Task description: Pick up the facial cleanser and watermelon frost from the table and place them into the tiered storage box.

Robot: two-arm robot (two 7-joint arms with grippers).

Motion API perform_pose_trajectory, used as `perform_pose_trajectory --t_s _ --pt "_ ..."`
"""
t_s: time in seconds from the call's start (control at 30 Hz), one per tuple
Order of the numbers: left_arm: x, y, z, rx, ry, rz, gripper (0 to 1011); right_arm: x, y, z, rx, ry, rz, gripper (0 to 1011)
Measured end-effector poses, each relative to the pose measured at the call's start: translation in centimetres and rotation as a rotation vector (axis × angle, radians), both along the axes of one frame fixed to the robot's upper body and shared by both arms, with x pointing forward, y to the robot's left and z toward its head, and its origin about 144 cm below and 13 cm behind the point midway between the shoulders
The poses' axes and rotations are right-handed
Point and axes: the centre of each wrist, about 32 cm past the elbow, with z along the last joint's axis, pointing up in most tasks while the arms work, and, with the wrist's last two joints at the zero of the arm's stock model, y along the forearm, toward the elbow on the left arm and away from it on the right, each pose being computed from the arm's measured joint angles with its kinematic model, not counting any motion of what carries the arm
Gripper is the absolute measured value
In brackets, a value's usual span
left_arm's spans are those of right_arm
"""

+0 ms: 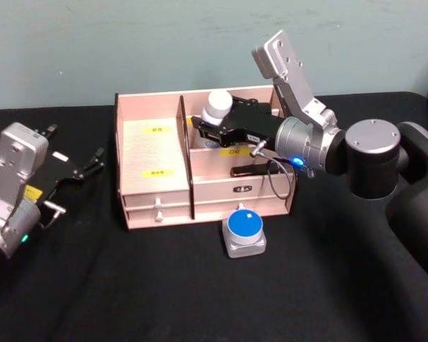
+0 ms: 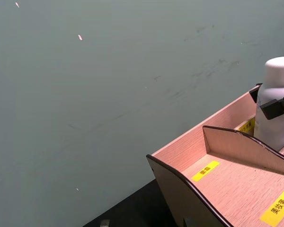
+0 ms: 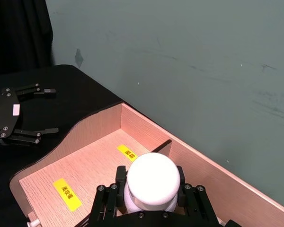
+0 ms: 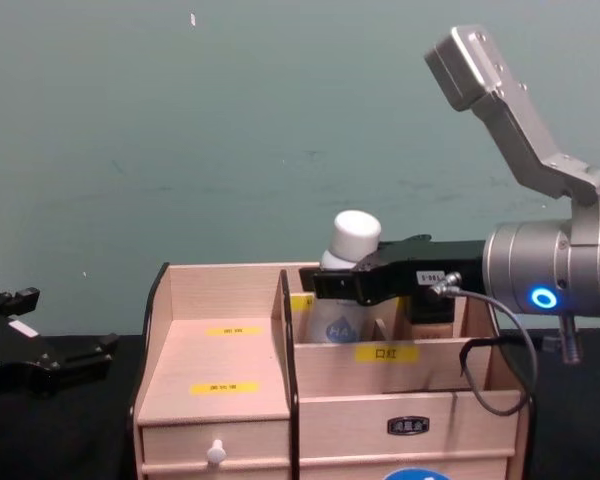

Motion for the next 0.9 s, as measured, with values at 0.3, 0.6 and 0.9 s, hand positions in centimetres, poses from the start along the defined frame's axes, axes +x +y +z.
perform_pose_trajectory --t_s 0.3,0.6,0.9 --pt "0.0 0.0 0.0 0.0 0.0 0.0 1010 0.04 0.05 -0.19 -0.013 0.012 -0.002 601" --pt "0.0 0.0 0.0 0.0 0.0 0.0 1009 0.12 0.11 -0.26 -0.036 0.019 -0.002 601" --pt "0.0 0.0 0.0 0.0 0.0 0.0 1009 0.11 0.1 -0.27 -0.037 0.02 -0.002 601"
